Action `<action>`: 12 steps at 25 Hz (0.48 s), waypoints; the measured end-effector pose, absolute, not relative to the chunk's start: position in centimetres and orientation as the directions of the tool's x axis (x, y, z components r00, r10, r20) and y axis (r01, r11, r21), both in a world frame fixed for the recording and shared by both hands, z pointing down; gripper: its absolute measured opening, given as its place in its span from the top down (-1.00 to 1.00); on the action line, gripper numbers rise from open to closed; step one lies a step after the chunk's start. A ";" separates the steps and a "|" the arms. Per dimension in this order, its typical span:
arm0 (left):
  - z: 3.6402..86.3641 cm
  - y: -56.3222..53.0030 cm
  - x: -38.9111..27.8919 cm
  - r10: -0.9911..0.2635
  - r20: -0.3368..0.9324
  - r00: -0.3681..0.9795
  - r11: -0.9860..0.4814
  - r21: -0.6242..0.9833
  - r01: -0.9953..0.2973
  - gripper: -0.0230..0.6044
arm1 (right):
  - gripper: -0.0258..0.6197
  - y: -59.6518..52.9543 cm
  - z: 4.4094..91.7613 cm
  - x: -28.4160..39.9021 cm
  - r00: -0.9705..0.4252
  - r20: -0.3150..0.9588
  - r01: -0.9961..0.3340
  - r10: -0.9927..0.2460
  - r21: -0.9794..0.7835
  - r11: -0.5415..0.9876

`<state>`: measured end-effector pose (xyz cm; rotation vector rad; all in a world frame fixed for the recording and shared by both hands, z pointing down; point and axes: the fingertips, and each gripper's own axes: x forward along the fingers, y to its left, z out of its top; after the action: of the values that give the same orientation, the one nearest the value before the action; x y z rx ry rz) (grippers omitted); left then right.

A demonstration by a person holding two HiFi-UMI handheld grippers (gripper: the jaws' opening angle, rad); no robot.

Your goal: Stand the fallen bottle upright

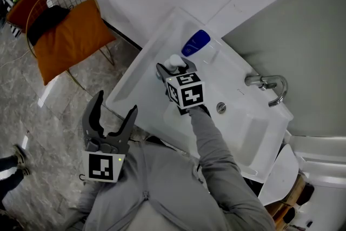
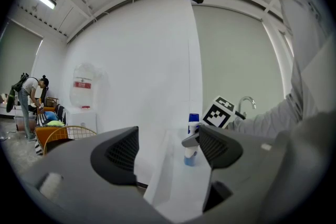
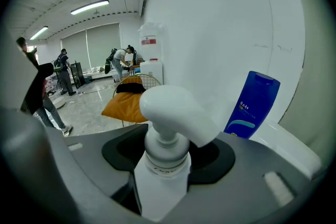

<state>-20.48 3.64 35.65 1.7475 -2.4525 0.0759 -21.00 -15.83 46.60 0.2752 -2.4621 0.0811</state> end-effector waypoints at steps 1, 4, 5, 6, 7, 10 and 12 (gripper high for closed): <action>35.7 3.6 -20.5 -0.938 0.134 -0.319 0.326 0.034 -0.945 -0.31 | 0.19 -15.8 46.6 -21.0 -0.766 0.619 -0.212 -0.175 0.015 0.977; 35.6 3.2 -20.5 -0.942 0.129 -0.310 0.316 0.031 -0.948 -0.31 | 0.19 -15.6 46.7 -21.1 -0.765 0.620 -0.199 -0.172 0.026 0.980; 35.6 3.1 -20.5 -0.943 0.130 -0.307 0.313 0.031 -0.949 -0.31 | 0.19 -15.5 46.7 -21.1 -0.765 0.620 -0.194 -0.172 0.031 0.980; 35.6 3.0 -20.4 -0.944 0.131 -0.304 0.310 0.031 -0.950 -0.31 | 0.19 -15.4 46.7 -21.1 -0.766 0.620 -0.189 -0.172 0.038 0.981; 35.6 2.9 -20.4 -0.945 0.132 -0.301 0.307 0.030 -0.951 -0.31 | 0.19 -15.3 46.8 -21.1 -0.766 0.619 -0.185 -0.173 0.045 0.982; 35.7 2.7 -20.3 -0.947 0.129 -0.294 0.301 0.031 -0.953 -0.31 | 0.19 -15.1 46.8 -20.9 -0.771 0.612 -0.182 -0.176 0.053 0.982; 35.8 2.6 -20.2 -0.948 0.132 -0.290 0.296 0.030 -0.955 -0.31 | 0.18 -15.1 46.8 -20.9 -0.780 0.599 -0.182 -0.179 0.057 0.982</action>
<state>-20.24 2.57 35.80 1.7915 -2.4265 0.0818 -20.86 -15.07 46.85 0.2519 -2.4832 0.0047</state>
